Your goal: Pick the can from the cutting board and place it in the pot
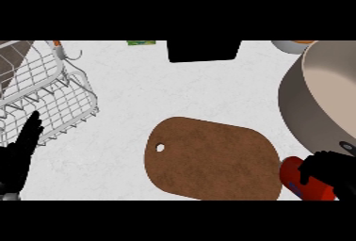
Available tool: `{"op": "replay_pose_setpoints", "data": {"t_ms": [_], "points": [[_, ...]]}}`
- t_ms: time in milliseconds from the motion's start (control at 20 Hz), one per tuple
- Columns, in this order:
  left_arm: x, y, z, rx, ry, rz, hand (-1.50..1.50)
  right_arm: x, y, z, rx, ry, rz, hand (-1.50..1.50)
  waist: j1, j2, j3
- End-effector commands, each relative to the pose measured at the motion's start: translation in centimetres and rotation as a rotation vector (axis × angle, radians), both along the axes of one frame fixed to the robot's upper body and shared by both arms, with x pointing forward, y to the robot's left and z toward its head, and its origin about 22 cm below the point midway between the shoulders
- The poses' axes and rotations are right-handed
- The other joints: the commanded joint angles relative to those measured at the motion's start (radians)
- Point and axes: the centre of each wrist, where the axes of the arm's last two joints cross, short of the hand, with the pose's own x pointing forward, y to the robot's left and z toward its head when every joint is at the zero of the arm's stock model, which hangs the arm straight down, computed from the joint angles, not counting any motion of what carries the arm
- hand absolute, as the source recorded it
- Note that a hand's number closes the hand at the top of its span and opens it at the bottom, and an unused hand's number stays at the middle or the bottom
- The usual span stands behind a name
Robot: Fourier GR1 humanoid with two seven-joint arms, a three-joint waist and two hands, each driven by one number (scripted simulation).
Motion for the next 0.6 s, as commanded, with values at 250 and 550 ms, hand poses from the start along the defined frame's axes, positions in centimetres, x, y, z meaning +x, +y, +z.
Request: {"op": "replay_pose_setpoints", "data": {"t_ms": [250, 550], "points": [[-0.4, -0.3, 1.0, 0.008, -0.011, -0.029, 0.00, -2.4, -5.0, 5.3, 0.297, -0.267, -0.156, 1.50, 0.031, 0.007, -0.001], [0.6, -1.1, 1.4, -0.005, -0.017, -0.063, 0.00, -1.2, -8.9, 7.4, 0.430, -0.290, -0.195, 1.50, 0.061, 0.013, -0.002]]}}
